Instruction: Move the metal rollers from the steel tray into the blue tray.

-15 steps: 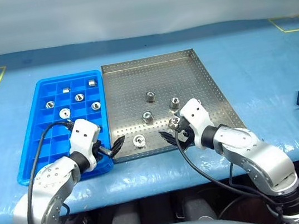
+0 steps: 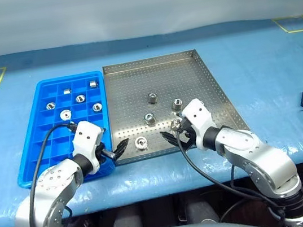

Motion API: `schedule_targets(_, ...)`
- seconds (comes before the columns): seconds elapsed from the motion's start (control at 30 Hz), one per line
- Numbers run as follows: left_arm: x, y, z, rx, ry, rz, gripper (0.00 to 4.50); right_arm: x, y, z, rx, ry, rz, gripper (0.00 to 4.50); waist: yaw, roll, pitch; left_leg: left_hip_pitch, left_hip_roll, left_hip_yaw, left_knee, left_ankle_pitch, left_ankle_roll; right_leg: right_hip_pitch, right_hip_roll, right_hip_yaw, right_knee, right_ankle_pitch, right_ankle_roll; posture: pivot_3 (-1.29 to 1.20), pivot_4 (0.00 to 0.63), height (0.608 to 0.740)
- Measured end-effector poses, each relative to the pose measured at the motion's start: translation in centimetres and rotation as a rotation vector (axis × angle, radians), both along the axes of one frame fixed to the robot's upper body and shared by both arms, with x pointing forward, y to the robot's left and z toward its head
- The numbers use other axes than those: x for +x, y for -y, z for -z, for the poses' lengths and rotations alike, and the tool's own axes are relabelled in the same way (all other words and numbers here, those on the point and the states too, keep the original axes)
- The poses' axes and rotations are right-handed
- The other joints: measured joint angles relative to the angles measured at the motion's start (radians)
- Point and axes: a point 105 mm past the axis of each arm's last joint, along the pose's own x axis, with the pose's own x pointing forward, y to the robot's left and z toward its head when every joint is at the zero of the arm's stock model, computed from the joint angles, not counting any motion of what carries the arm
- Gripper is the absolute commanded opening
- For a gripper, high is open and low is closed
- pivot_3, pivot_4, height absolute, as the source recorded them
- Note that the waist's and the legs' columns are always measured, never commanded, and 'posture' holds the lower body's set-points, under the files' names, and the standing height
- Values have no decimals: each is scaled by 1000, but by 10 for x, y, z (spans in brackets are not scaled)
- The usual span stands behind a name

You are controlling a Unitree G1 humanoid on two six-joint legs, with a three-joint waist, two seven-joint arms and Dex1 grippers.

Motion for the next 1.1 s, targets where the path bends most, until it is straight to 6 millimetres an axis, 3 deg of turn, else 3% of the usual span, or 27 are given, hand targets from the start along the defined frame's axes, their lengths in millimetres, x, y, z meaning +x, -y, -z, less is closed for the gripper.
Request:
schedule_targets(0.5, 1, 2, -2, -3, 5, 11, 4500, 2, 2, 1, -15, 8, 22, 4490, -1, 0, 0, 0, 0, 0, 0, 0, 0, 0, 0, 0, 0, 0, 0, 77, 150, 740)
schedule_targets(0.67, 13, 12, -19, -41, 89, -7, 4500, 2, 3, 1, -16, 10, 29, 4490, 1, 0, 0, 0, 0, 0, 0, 0, 0, 1, 0, 0, 0, 0, 0, 48, 150, 740)
schedule_targets(0.77, 31, 25, -36, -67, 129, -2, 4500, 2, 4, 1, -16, 11, 38, 4490, 2, 0, 0, 0, -1, 0, 2, 0, 0, 1, 1, 0, 0, 1, 1, 37, 150, 740)
schedule_targets(0.87, 38, 42, -40, -52, 109, 76, 4500, 1, 5, 3, -18, 9, 54, 4490, -6, 0, 0, 0, -6, 0, 1, 0, 0, 1, 1, 1, 0, 1, 1, 18, 150, 740)
schedule_targets(1.0, 62, 74, -30, -84, -45, 119, 4500, 0, 8, 5, -18, 5, 72, 4490, -9, -1, 0, 0, -8, -1, 2, 0, 0, 2, 1, 1, 0, 3, 5, -3, 150, 740)
schedule_targets(1.1, 75, 85, -15, -47, -137, 124, 4500, -1, 9, 6, -17, 5, 83, 4490, -23, 0, 0, 0, -8, 0, 2, 0, 1, 1, 1, 2, 0, 4, 6, -23, 150, 740)
